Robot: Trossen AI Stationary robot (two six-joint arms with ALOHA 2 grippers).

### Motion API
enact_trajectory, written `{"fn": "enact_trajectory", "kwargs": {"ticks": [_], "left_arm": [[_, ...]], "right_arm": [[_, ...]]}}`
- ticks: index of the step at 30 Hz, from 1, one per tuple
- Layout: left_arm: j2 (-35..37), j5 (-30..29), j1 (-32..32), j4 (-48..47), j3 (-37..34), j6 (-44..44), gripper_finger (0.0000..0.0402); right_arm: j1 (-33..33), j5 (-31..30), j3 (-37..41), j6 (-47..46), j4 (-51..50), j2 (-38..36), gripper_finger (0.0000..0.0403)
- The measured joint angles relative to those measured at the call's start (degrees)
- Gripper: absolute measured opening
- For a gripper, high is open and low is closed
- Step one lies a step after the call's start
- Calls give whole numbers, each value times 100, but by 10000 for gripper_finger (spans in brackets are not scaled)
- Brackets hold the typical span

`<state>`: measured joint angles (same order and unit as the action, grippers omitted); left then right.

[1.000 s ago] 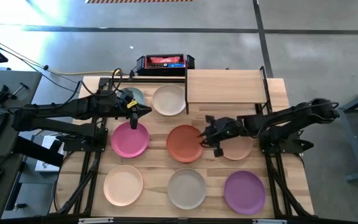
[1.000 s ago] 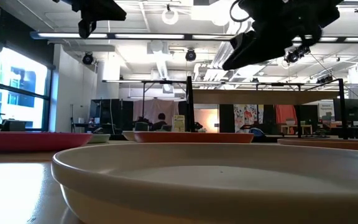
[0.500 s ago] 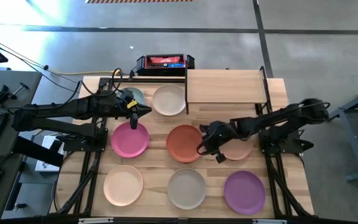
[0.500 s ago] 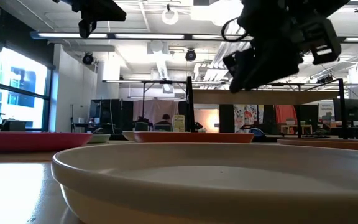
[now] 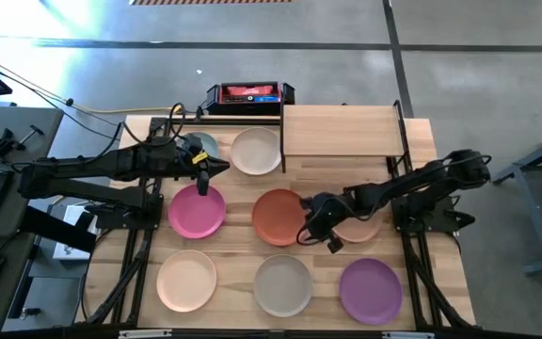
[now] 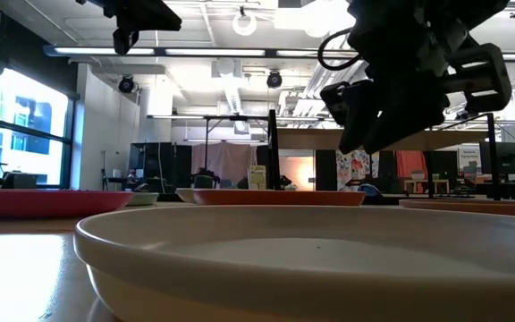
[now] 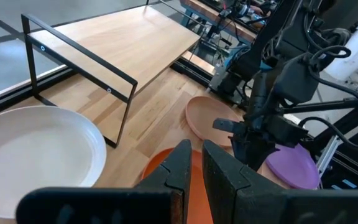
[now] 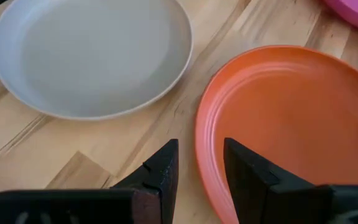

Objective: Place and stack plates onto a shelf
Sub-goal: Put the orange plate on the shelf

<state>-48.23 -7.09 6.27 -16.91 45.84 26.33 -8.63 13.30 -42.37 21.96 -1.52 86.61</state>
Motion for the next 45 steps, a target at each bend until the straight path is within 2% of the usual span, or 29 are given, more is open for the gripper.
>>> {"fn": "enact_trajectory", "kwargs": {"ticks": [6, 12, 25, 29, 33, 39, 45], "left_arm": [[-2, 1, 1, -9, 0, -4, 28], [-2, 2, 2, 0, 0, -150, 28], [-2, 2, 2, -3, 0, -149, 28], [-2, 2, 2, -4, 0, -149, 28], [-2, 2, 2, -4, 0, -149, 28], [-2, 2, 2, -24, 0, -149, 28], [-2, 2, 2, -122, 0, -146, 28]], "right_arm": [[-88, -22, 0, 0, 129, 307, 108], [-161, -453, 0, 22, 398, 652, 108], [-161, -643, 0, 168, 444, 1026, 108], [-161, -862, 0, 164, 484, 1100, 107], [-161, -1029, 0, 168, 564, 1082, 83], [-161, -1026, 0, 55, 566, 1078, 10], [-170, -876, -2, -85, 555, 1030, 8]]}}
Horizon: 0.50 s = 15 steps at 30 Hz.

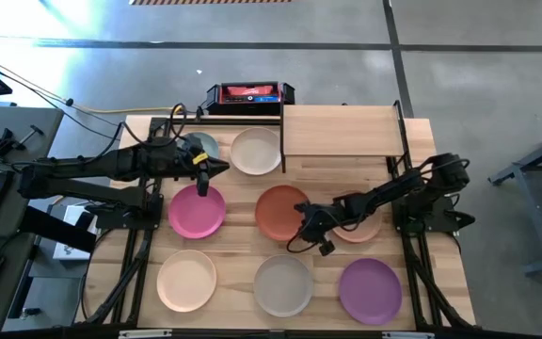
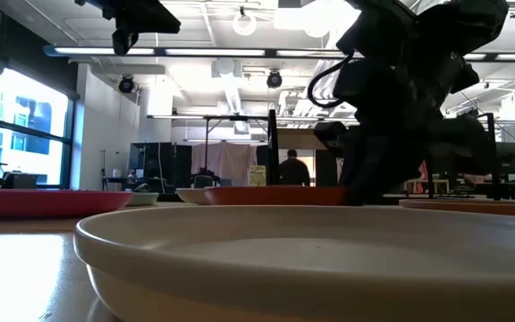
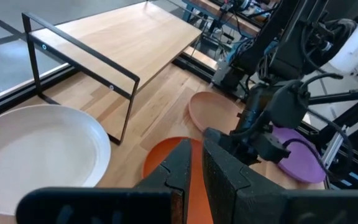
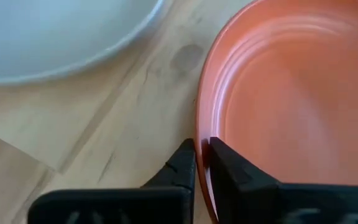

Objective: Place and stack plates onto a shelf
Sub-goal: Put the orange plate on the shelf

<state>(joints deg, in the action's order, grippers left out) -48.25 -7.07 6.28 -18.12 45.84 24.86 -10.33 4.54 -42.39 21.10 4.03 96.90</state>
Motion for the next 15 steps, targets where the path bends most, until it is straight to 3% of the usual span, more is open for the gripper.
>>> {"fn": "enact_trajectory", "kwargs": {"ticks": [15], "left_arm": [[0, 2, 0, -73, 0, 0, 28]], "right_arm": [[-35, 162, 2, -640, -234, -1311, 0]]}}
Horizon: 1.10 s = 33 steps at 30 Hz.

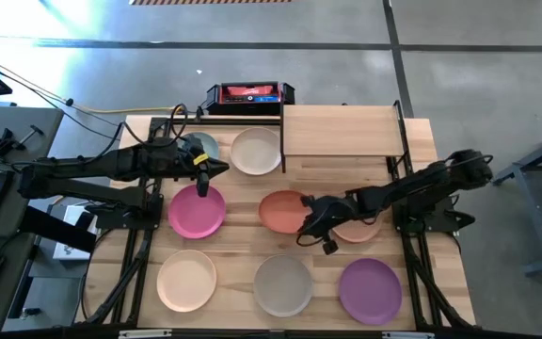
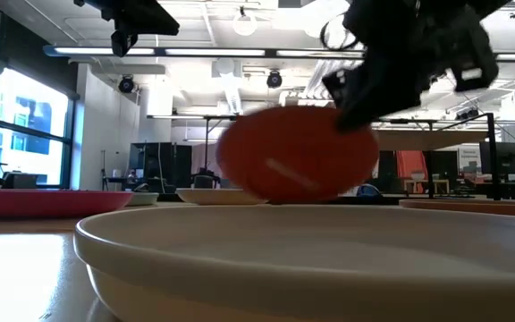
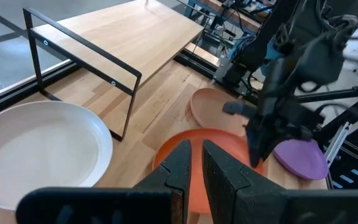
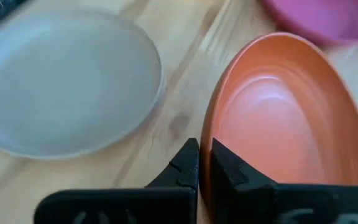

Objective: Place and stack plates onto a shelf
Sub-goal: Put the orange plate on the shelf

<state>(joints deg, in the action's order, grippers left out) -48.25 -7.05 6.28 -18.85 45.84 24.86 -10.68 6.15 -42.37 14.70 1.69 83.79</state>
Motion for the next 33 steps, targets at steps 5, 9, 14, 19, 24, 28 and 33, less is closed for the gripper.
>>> {"fn": "enact_trajectory", "kwargs": {"ticks": [5, 9, 14, 19, 24, 28, 33], "left_arm": [[0, -2, 0, 0, 0, 0, 28], [0, -84, -2, 0, 0, 0, 28], [0, -118, 0, 0, 0, 0, 28], [0, -118, 0, 0, 0, 0, 28], [0, -120, -1, 2, 0, 0, 28], [0, -122, 0, 2, 0, 0, 28], [0, -165, 0, 0, 0, 0, 28]], "right_arm": [[-14, 132, 0, -456, 7, -538, 0], [-106, 122, 0, -581, 11, -996, 0], [-198, 94, 0, -579, 17, -1542, 0], [-205, -346, 0, -435, -24, -2069, 0], [-189, -1272, 0, 124, -417, -2596, 0], [-67, -2318, 0, 487, -917, -2968, 0], [324, -3228, 0, 737, -1659, -3300, 0]]}}
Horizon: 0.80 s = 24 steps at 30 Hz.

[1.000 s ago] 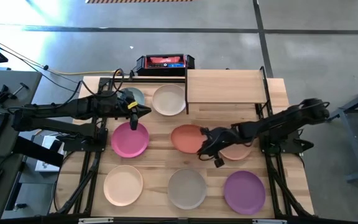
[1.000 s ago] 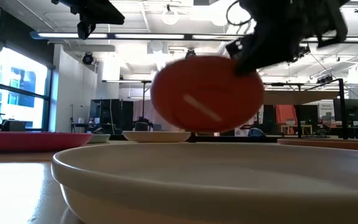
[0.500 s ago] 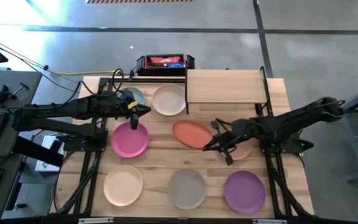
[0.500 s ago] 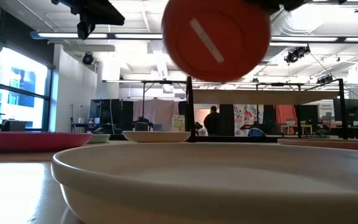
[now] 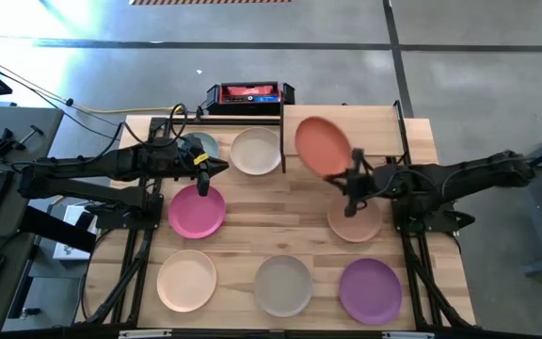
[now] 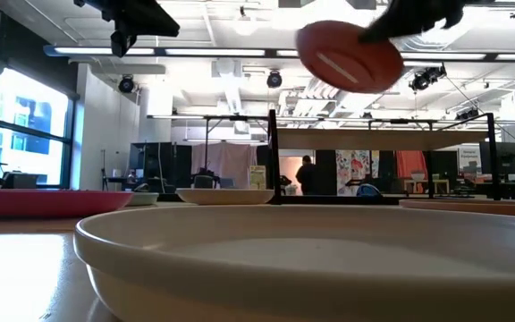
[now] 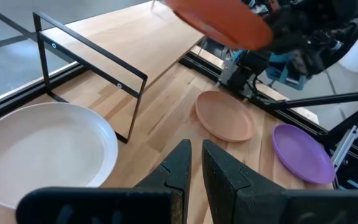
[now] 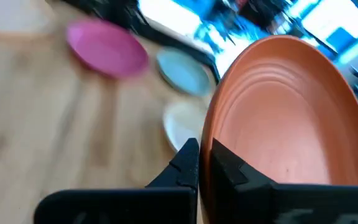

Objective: Place and stack plates onto a shelf
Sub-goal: Put the orange plate on the shelf

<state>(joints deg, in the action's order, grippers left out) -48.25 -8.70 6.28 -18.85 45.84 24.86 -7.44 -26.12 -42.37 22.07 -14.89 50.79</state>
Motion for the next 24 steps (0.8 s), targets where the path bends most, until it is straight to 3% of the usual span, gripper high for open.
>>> {"fn": "enact_trajectory", "kwargs": {"ticks": [9, 24], "left_arm": [[0, -358, 0, 2, 0, 0, 28], [2, -392, -1, 4, -2, 57, 28]], "right_arm": [[1055, -32, 0, 106, -1283, 5, 0], [2831, 31, 0, -851, -1813, 21, 0]]}}
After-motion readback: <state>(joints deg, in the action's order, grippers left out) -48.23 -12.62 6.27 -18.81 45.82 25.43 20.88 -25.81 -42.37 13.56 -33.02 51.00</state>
